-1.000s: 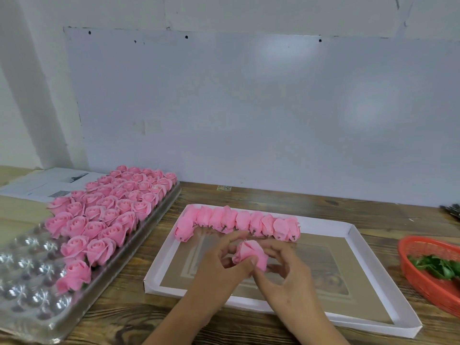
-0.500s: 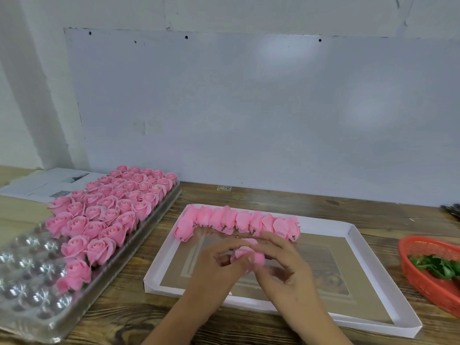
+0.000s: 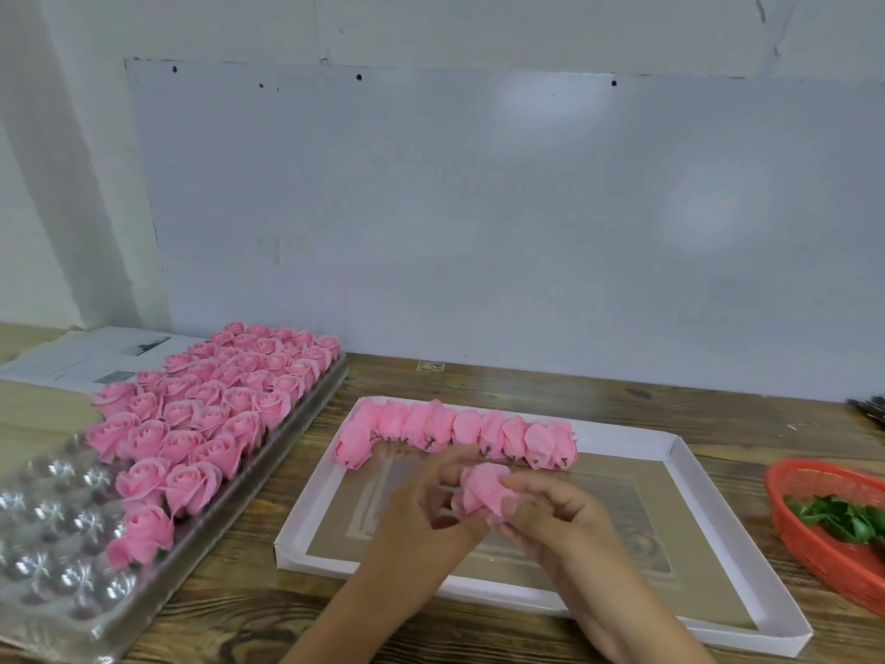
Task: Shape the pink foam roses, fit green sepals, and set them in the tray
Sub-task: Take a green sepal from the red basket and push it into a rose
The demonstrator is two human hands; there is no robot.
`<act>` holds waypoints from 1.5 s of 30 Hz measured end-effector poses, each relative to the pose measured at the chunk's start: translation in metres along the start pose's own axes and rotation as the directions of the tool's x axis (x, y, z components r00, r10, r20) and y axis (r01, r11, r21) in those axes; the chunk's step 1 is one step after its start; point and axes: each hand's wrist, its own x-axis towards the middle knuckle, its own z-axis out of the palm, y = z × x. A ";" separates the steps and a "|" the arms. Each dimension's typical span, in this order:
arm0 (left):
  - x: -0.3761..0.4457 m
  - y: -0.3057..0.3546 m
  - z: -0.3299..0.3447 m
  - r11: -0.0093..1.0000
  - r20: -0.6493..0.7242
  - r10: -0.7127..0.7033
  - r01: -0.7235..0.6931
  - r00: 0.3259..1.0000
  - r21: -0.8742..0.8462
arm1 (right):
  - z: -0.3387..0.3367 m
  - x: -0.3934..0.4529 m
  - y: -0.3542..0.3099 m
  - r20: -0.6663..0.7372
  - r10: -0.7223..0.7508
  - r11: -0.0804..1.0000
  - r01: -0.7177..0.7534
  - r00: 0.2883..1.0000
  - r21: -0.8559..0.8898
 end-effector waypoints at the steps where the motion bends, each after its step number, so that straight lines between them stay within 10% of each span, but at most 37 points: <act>1: 0.000 0.000 0.000 1.000 0.020 -0.021 0.021 1.000 -0.023 | 0.001 0.000 -0.002 0.032 0.034 0.992 -0.037 0.999 0.125; 7: -0.004 0.004 0.006 0.991 0.295 -0.004 0.043 0.955 -0.127 | 0.019 -0.010 0.003 0.298 0.165 0.859 -0.286 0.940 0.425; 22: -0.006 0.014 0.010 0.958 -0.119 -0.100 0.063 0.988 -0.279 | 0.042 -0.014 0.019 0.198 0.234 0.856 -0.298 0.952 0.422; 30: 0.000 0.004 0.002 0.945 -0.308 0.256 -0.170 0.916 0.281 | 0.040 -0.014 0.022 0.141 0.200 0.895 -0.240 0.970 0.376; 38: 0.000 -0.006 -0.004 0.883 -0.156 0.297 -0.208 0.942 0.420 | 0.031 -0.010 0.021 0.127 0.219 0.952 -0.241 0.967 0.189; 45: 0.003 -0.003 -0.002 0.963 -0.351 0.078 0.020 0.933 0.267 | 0.035 -0.017 0.017 0.039 -0.003 0.954 0.015 0.999 -0.298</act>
